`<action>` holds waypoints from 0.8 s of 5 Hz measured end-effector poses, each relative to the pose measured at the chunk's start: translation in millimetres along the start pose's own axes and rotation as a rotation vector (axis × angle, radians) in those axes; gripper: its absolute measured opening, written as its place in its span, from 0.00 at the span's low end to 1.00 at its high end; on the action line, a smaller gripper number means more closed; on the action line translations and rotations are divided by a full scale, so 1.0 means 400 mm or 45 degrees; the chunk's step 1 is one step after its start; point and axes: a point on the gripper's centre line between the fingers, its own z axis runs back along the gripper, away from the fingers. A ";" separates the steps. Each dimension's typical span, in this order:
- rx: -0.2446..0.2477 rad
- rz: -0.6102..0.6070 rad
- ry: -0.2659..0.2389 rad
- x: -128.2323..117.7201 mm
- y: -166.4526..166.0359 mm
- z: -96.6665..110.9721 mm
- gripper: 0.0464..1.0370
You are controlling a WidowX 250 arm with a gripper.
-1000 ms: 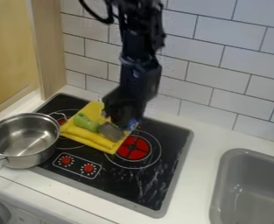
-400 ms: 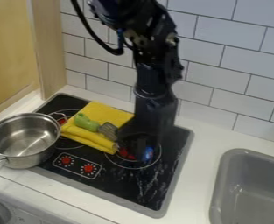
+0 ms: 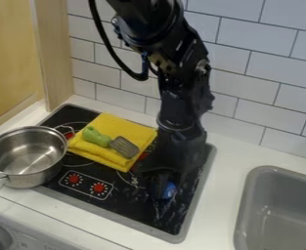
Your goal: Get the blue thing and put it at the lower right of stove
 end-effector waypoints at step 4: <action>-0.066 0.028 0.001 0.007 -0.017 -0.015 0.97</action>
